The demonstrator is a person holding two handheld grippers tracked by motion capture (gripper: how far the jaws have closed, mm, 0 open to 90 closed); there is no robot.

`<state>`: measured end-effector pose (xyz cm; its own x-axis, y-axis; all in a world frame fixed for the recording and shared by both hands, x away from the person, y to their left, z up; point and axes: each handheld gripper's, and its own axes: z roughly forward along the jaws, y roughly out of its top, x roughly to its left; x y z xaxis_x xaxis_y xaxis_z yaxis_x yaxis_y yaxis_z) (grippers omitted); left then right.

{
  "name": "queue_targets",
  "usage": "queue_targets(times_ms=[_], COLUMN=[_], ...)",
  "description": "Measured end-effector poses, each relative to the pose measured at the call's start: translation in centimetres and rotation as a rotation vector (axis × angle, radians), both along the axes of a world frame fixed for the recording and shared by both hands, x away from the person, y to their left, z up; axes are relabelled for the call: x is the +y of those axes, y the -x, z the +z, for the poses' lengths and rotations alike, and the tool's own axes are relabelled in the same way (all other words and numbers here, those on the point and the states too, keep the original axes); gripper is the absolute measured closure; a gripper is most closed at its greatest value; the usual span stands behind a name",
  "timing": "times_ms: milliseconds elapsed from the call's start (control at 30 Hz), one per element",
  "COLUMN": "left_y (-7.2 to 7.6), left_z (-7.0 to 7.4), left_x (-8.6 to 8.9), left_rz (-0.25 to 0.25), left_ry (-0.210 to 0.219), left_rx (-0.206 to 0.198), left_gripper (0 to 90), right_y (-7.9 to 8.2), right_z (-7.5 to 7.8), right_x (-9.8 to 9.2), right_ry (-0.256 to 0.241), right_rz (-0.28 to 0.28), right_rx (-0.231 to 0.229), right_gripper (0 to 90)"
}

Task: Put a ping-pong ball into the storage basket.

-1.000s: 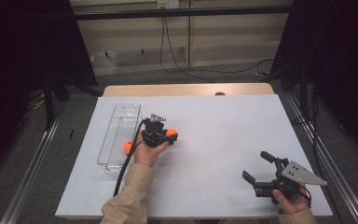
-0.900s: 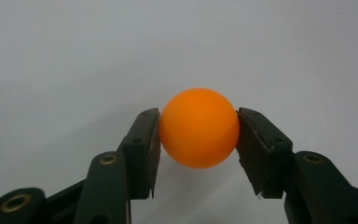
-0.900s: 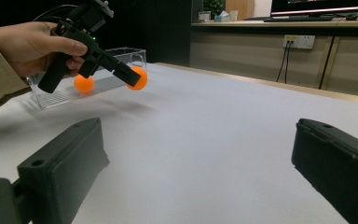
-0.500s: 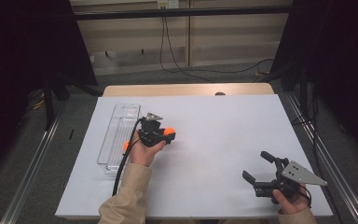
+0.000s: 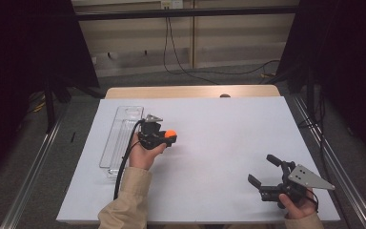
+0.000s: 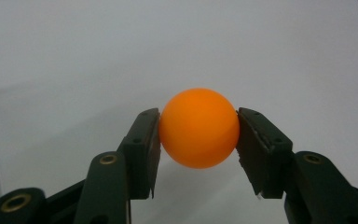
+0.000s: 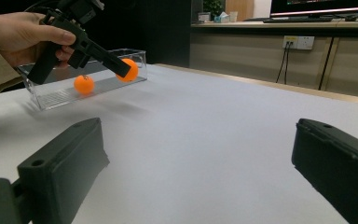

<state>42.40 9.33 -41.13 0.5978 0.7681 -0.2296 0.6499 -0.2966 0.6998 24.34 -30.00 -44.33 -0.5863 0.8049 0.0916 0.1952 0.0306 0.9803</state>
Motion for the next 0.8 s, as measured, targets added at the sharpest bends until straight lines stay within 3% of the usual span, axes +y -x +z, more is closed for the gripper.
queue_targets(times_ms=[800], left_y=[0.0], left_z=[0.8], left_x=[1.3], left_rz=[-0.005], left_ry=[0.015], left_rx=[0.023], left_gripper=[50.7], right_y=[0.0], right_z=[0.0], right_x=[0.0], right_ry=[-0.009], right_rz=[0.001], right_rx=[-0.001], right_gripper=[2.2])
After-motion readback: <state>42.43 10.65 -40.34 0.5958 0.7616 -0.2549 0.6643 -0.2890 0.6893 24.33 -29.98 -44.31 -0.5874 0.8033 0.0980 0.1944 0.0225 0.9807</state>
